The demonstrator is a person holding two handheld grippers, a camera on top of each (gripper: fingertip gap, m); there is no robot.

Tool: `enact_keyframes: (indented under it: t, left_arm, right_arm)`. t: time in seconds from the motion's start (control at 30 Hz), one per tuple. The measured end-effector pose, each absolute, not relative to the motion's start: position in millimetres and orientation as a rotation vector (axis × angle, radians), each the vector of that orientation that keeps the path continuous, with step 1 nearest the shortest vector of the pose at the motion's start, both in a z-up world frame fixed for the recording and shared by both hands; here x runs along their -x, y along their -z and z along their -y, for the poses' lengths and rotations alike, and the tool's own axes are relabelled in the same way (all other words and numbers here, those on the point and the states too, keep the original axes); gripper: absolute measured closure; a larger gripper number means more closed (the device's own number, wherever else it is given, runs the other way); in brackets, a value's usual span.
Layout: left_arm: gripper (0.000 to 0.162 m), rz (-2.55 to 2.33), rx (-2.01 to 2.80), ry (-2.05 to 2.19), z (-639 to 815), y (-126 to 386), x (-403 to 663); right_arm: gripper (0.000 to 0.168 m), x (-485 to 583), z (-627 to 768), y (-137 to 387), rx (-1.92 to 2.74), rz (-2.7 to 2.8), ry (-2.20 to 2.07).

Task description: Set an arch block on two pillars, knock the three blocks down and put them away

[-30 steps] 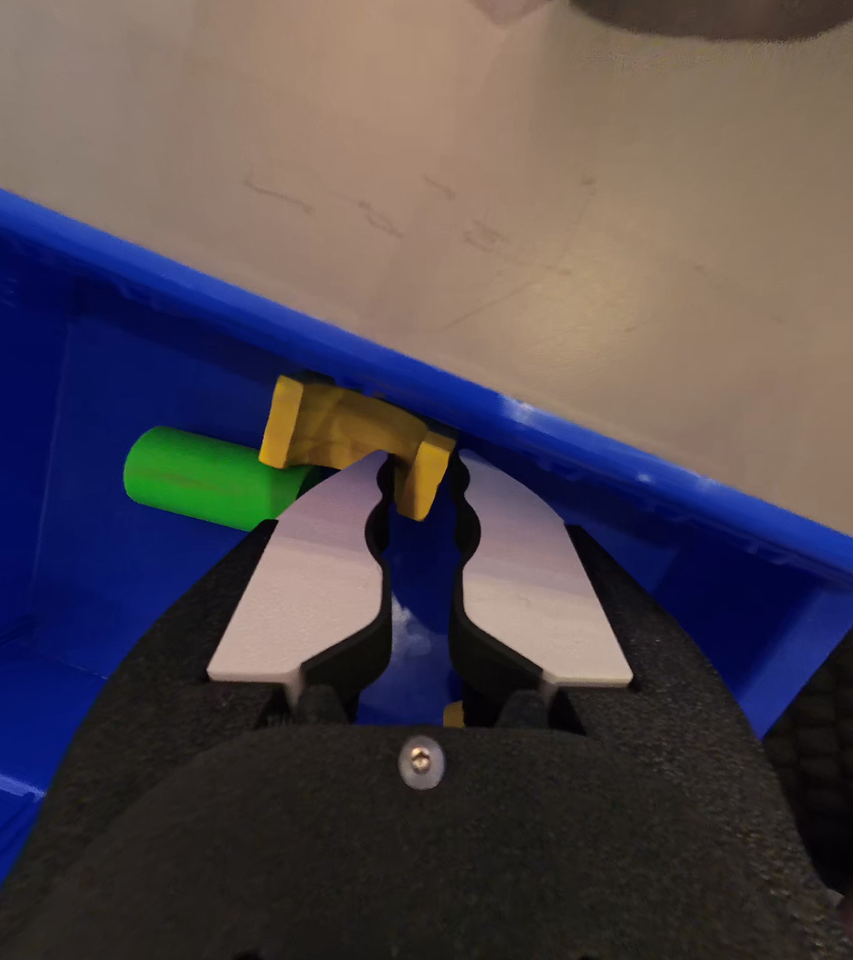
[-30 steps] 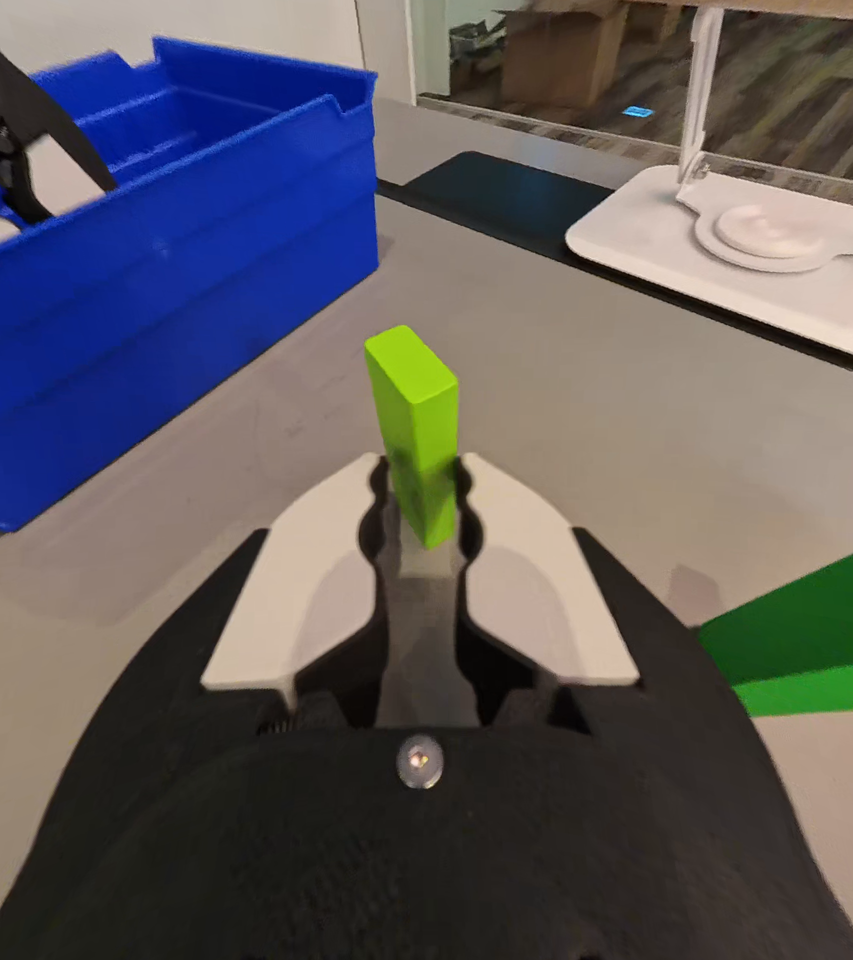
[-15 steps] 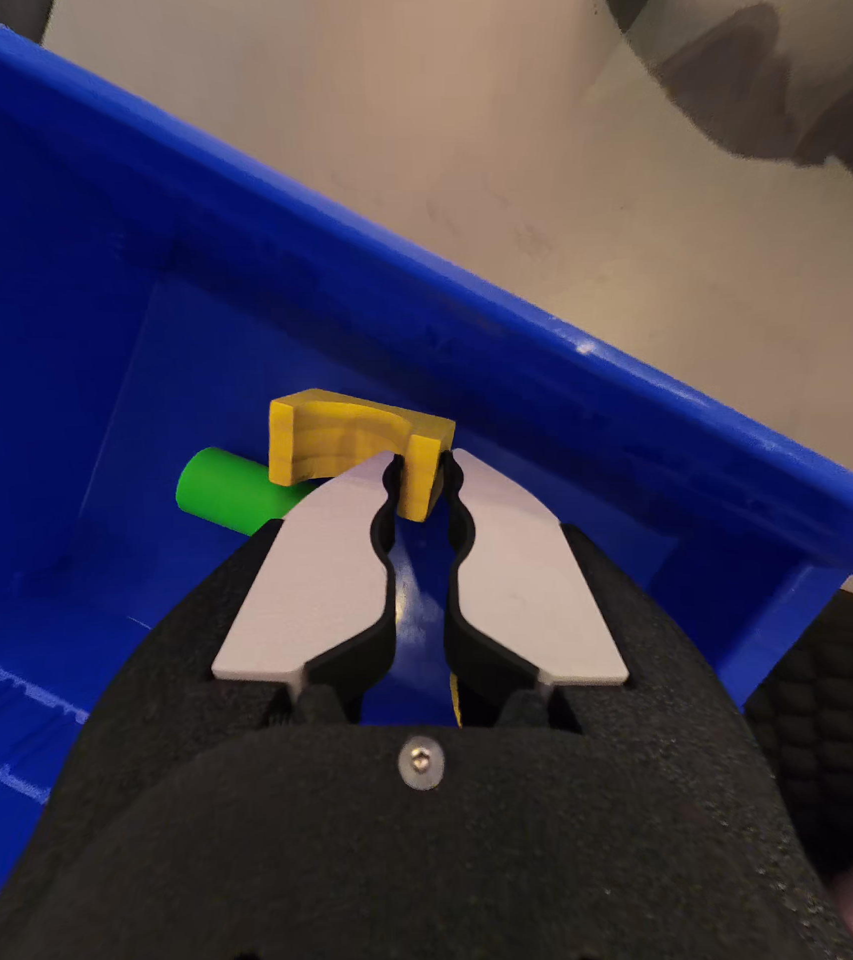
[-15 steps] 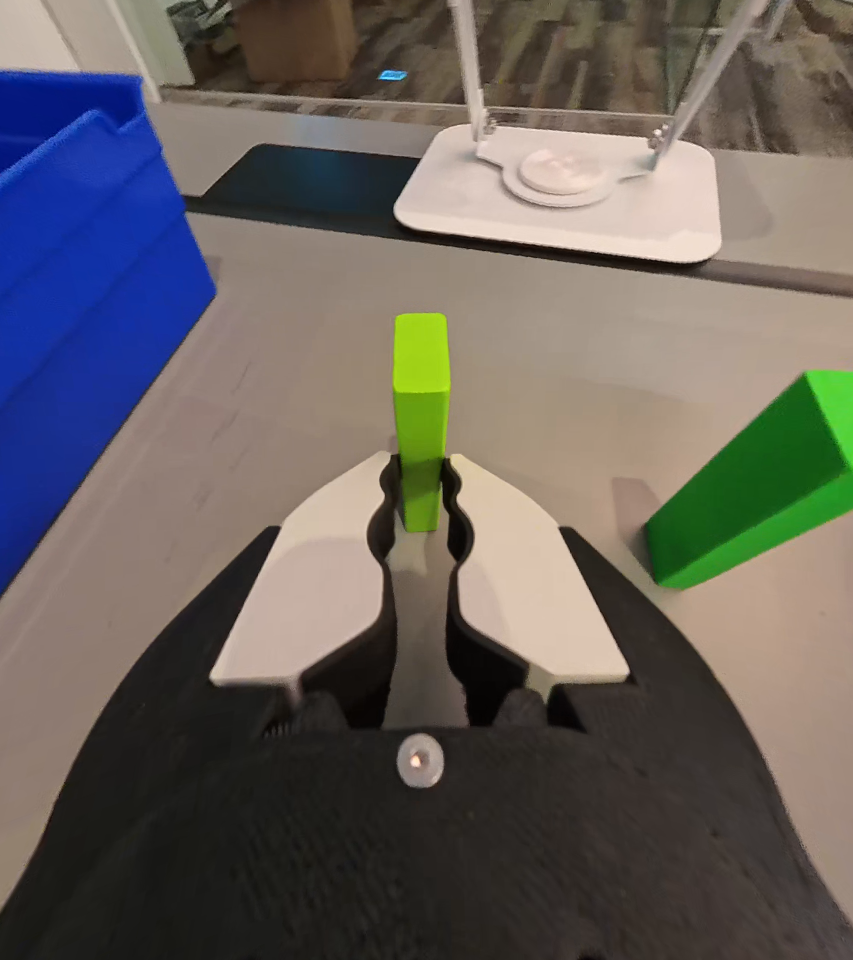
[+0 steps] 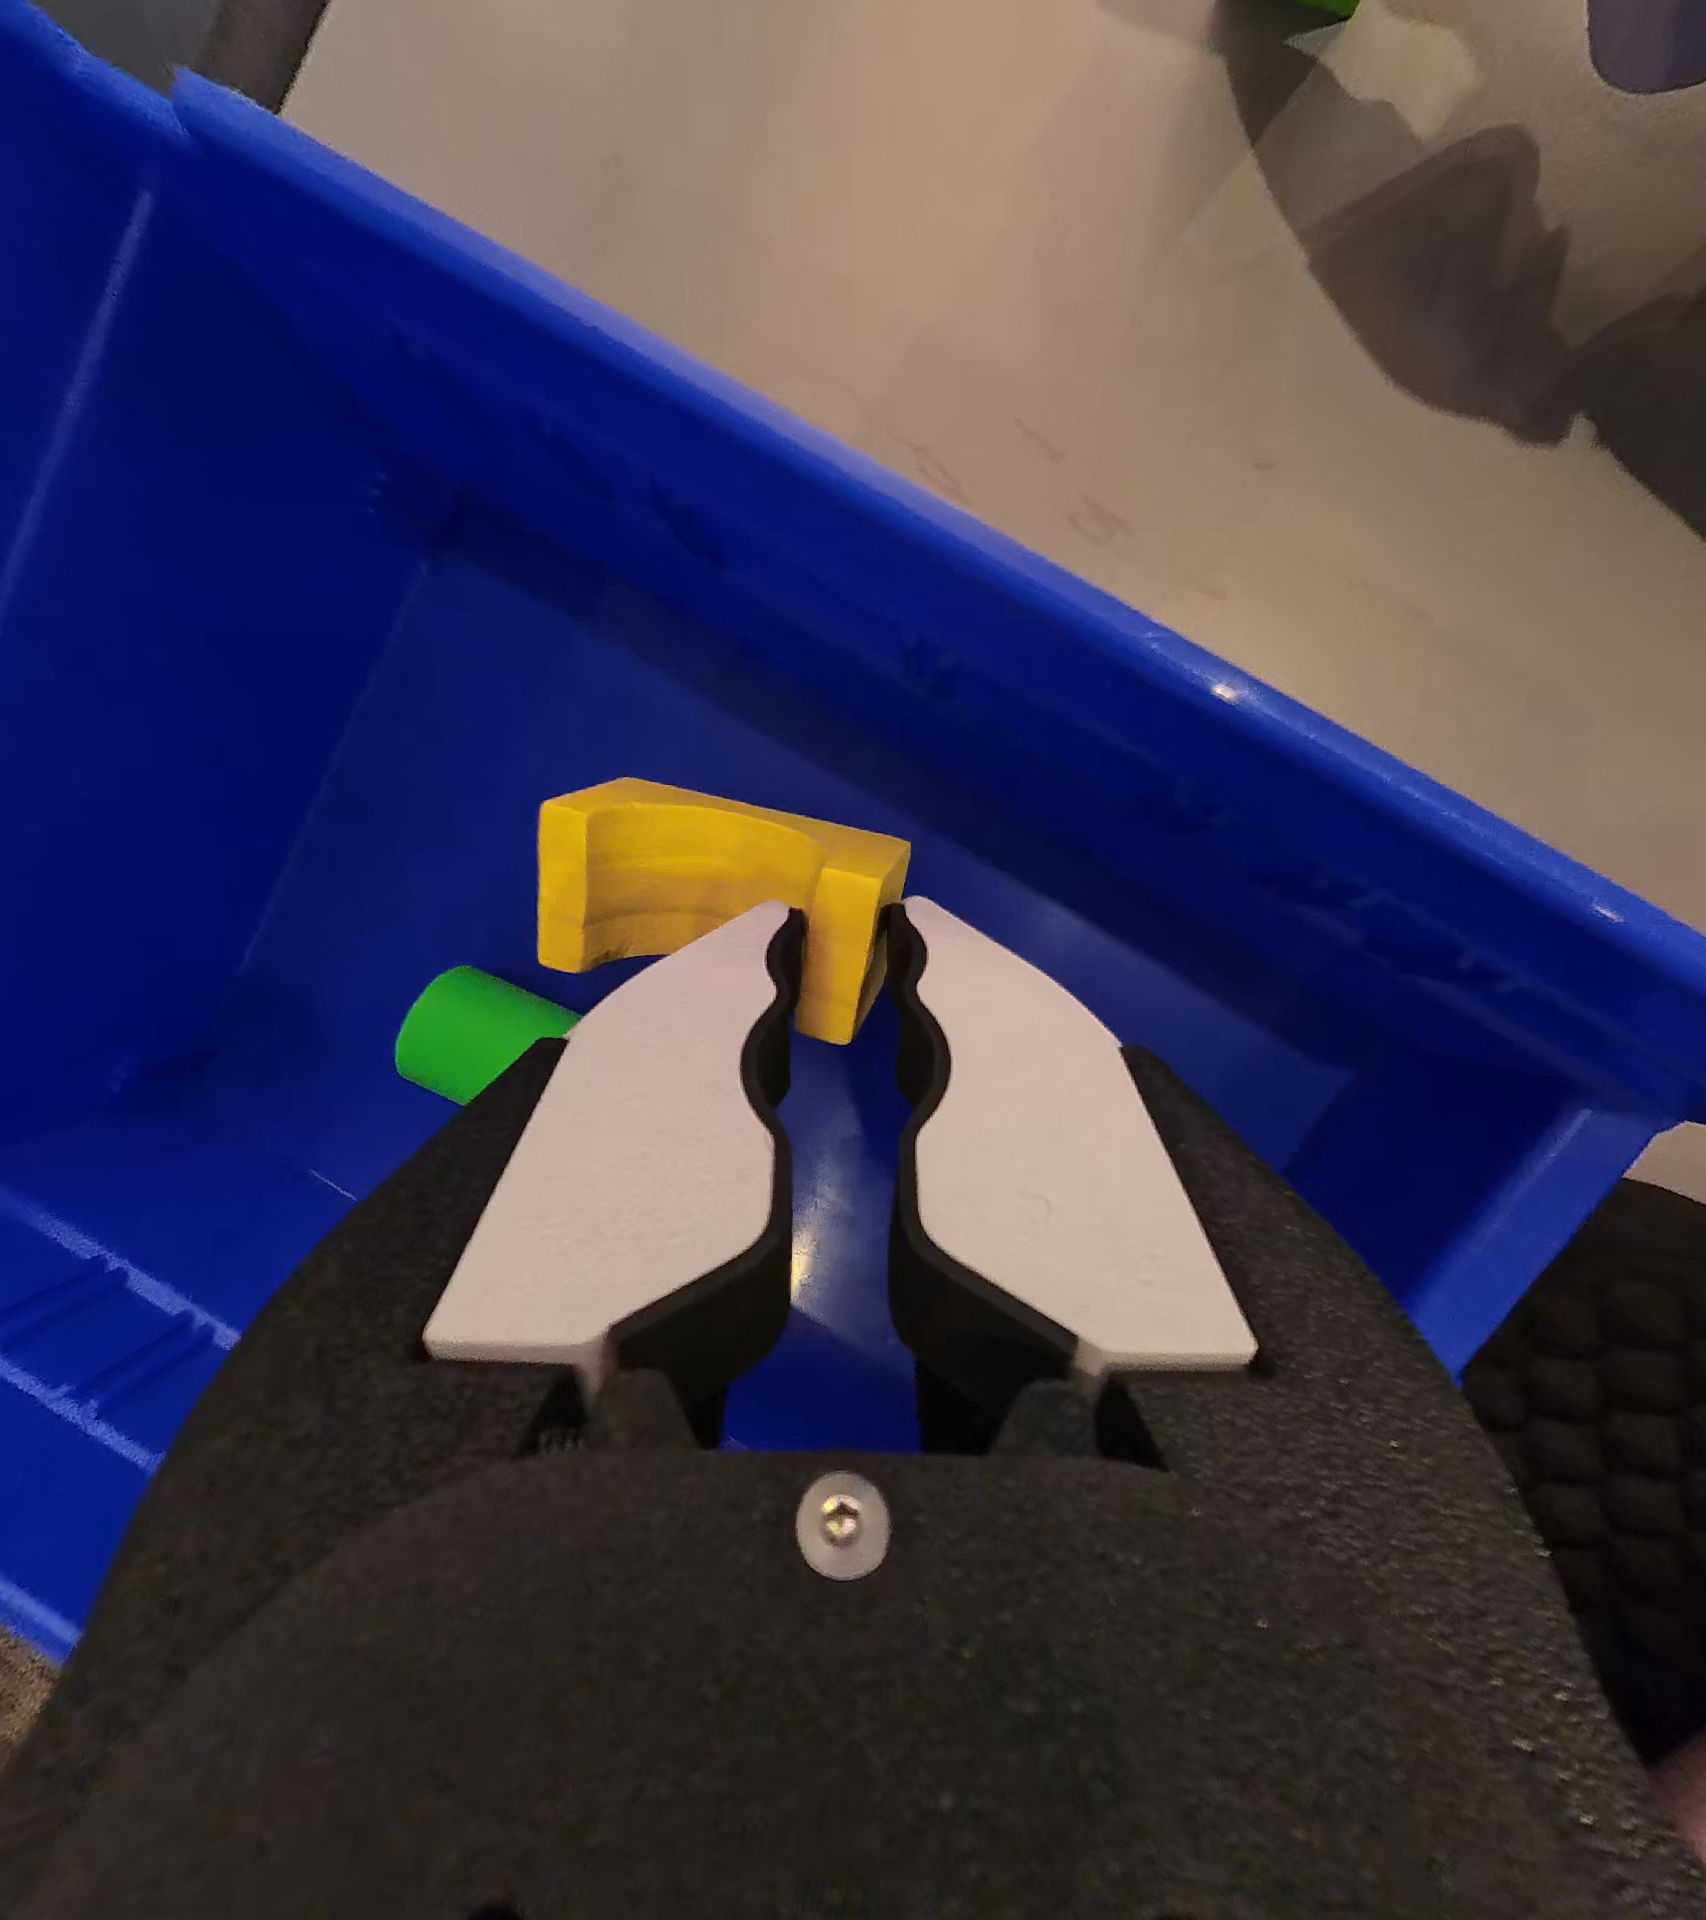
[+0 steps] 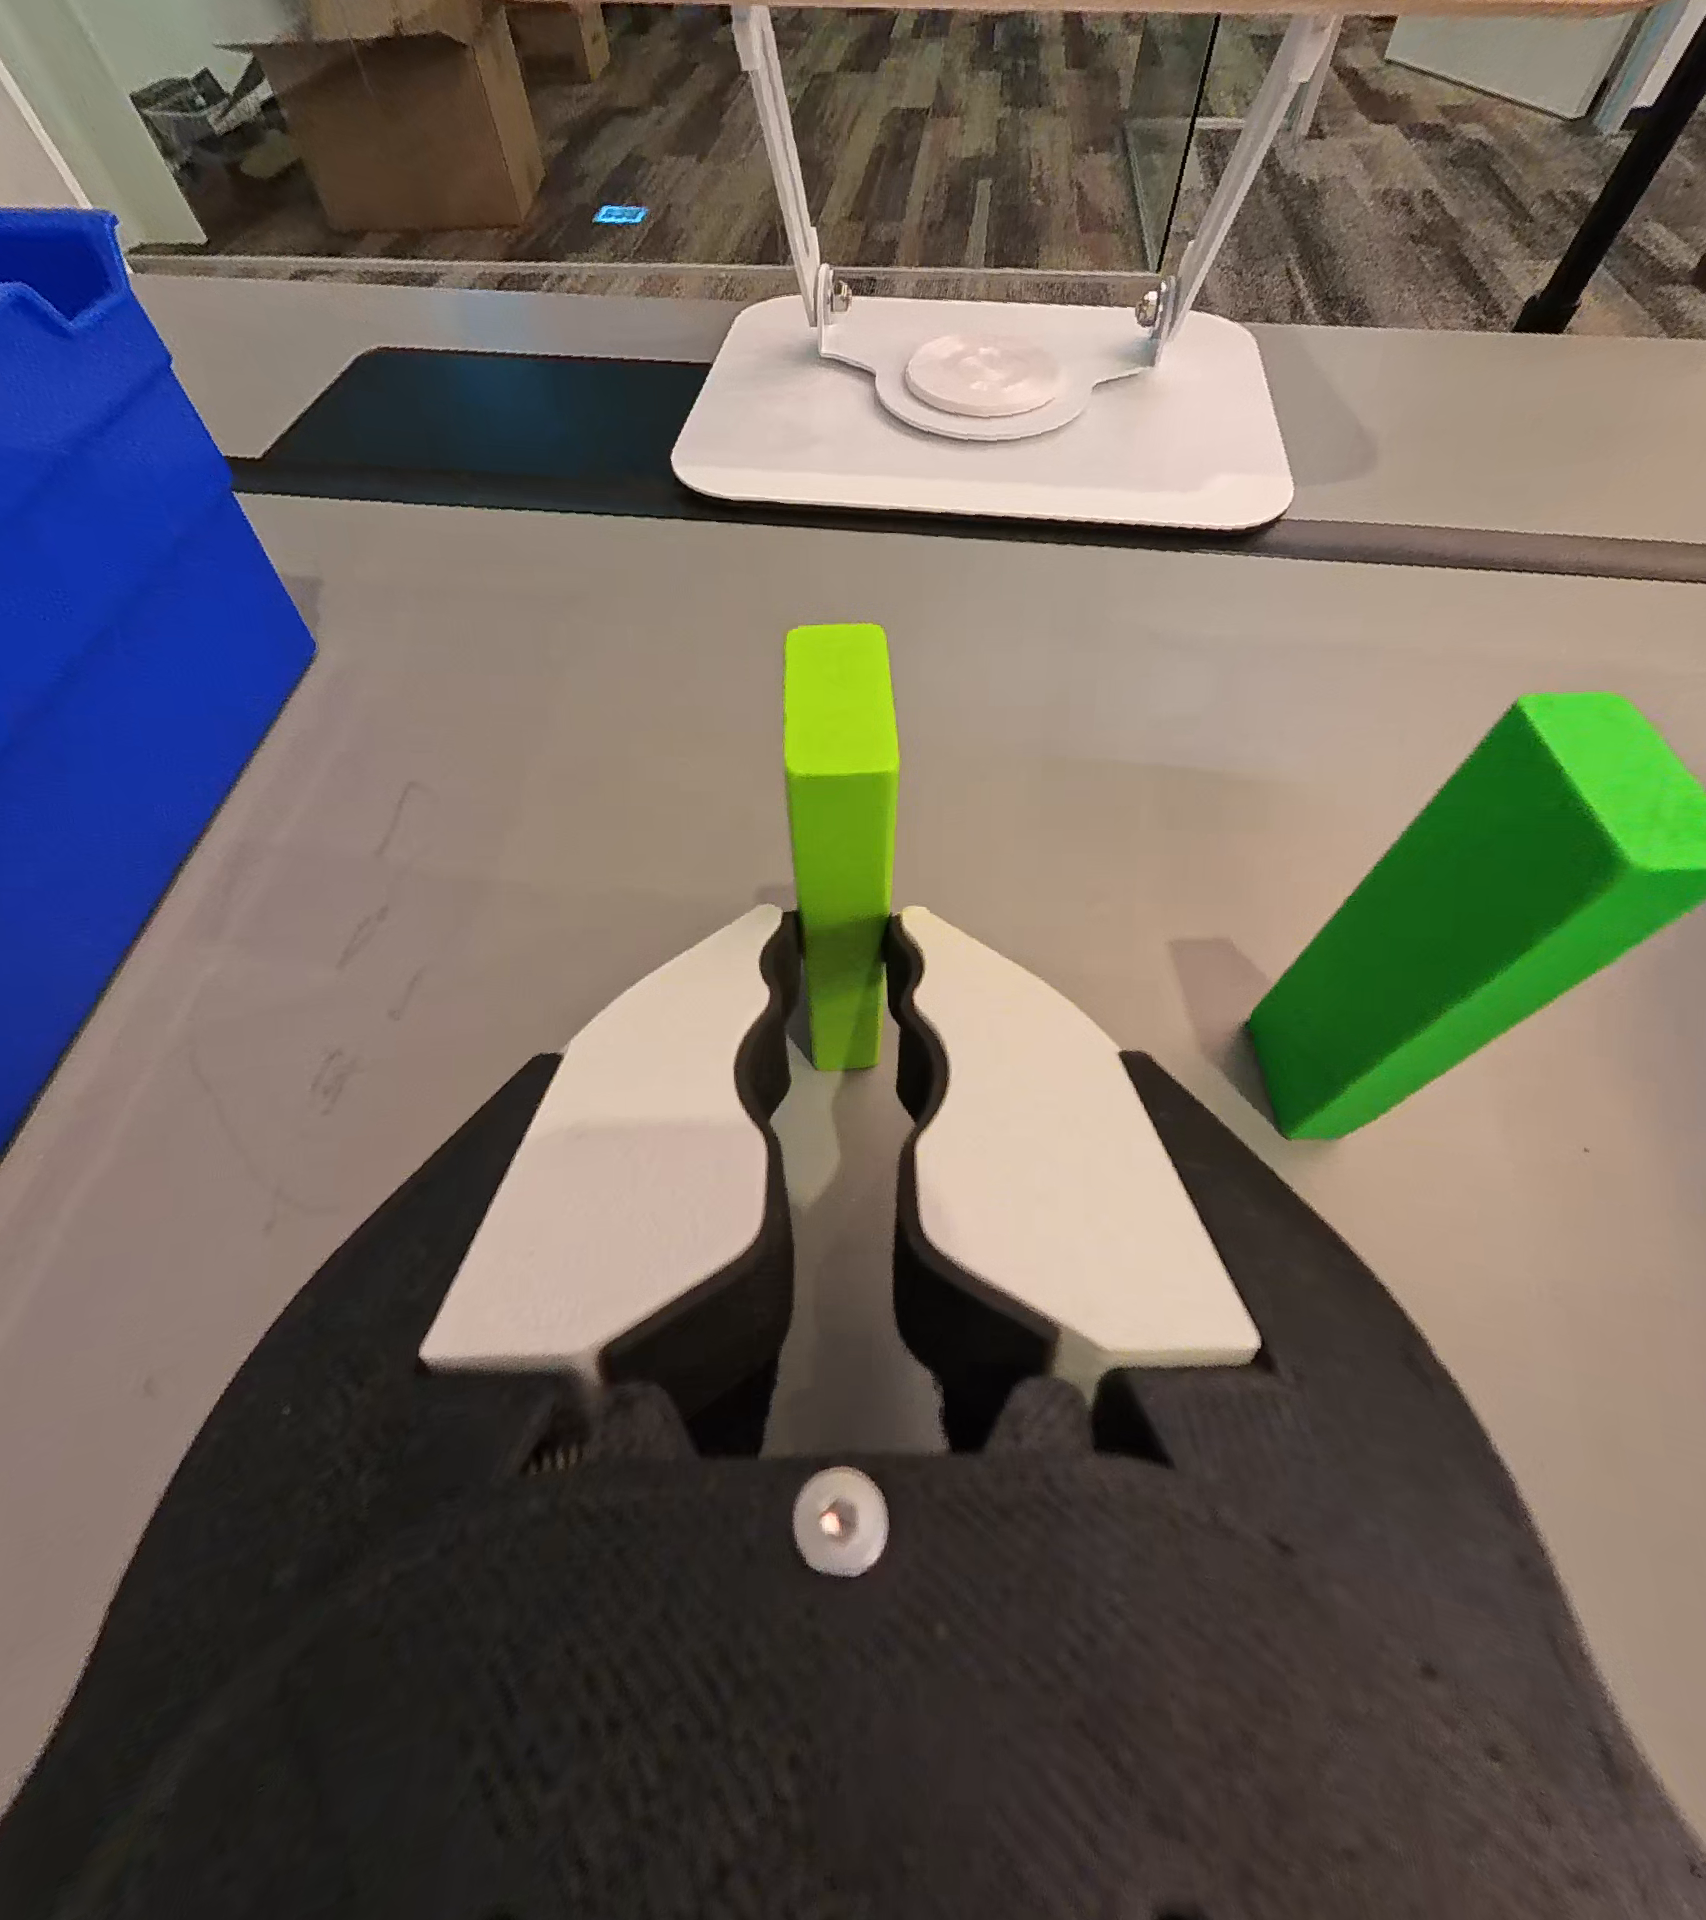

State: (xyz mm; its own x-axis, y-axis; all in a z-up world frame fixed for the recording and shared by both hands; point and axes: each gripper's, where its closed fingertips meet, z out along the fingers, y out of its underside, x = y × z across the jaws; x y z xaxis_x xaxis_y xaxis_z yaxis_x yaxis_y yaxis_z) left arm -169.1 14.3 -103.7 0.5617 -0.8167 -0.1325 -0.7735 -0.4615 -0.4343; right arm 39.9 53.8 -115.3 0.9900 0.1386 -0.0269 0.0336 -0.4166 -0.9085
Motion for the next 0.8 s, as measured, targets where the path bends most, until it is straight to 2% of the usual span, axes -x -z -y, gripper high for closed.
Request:
enact_keyframes:
  t: [0.7,0.73,0.8]
  left_arm:
    - [0.146,-1.229,2.368,0.153,-13,100,175]
    - [0.146,-1.222,2.36,0.155,-14,98,175]
    - [0.146,-1.205,2.336,0.163,-14,91,176]
  right_arm:
    - [0.152,-63,-51,115,1.991,0.064,-0.072]
    - [0.151,-63,-51,115,1.988,0.064,-0.075]
    - [0.139,-66,-50,113,1.977,0.049,-0.071]
